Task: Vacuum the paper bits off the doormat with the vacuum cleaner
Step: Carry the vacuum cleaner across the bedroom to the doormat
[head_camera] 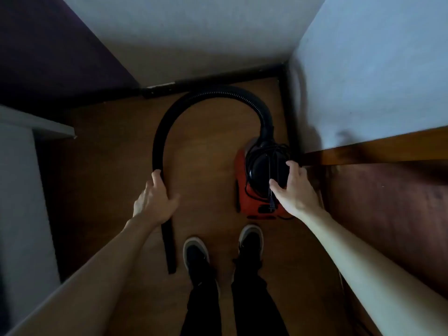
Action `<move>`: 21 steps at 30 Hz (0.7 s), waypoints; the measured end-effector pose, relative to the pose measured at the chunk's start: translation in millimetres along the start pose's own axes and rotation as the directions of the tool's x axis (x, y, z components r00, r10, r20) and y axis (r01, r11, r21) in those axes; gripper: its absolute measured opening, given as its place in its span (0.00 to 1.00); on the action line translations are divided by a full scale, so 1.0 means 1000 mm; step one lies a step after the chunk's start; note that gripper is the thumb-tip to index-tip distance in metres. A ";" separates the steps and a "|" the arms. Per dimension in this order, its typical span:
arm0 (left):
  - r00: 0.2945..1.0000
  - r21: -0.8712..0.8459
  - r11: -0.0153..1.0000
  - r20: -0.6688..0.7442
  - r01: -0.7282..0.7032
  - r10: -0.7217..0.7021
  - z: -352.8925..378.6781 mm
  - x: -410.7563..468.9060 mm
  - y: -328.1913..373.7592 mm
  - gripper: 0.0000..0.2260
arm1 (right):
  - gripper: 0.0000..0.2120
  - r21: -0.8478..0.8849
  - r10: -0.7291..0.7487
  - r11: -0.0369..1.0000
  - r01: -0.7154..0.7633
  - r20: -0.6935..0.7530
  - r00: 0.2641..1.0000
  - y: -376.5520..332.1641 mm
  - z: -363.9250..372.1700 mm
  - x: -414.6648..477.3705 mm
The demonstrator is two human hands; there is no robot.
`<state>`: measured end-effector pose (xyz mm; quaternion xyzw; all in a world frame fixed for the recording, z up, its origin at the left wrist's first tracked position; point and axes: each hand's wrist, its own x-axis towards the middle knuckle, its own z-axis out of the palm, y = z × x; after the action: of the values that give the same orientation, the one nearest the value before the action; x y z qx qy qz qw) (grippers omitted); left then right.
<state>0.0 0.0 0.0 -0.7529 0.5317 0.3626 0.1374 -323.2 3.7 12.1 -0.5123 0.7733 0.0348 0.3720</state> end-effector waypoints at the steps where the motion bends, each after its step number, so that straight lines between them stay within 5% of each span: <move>1: 1.000 -0.024 0.999 -0.007 0.023 -0.023 0.004 0.007 -0.004 0.30 | 0.33 -0.002 0.010 1.000 -0.010 -0.025 1.000 0.000 0.006 0.004; 11: 0.994 -0.097 0.989 -0.008 0.111 -0.112 0.053 0.080 -0.048 0.30 | 0.33 0.024 0.035 0.999 -0.031 -0.184 0.982 0.021 0.064 0.045; 21: 0.997 -0.197 0.978 -0.029 0.061 -0.068 0.081 0.154 -0.083 0.35 | 0.22 0.264 0.082 0.964 0.024 -0.386 0.919 0.023 0.101 0.070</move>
<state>68.7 -26.4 -178.2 -0.7859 0.4711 0.3953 0.0647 -301.5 4.6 -110.9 -0.4432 0.8374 -0.1661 0.2733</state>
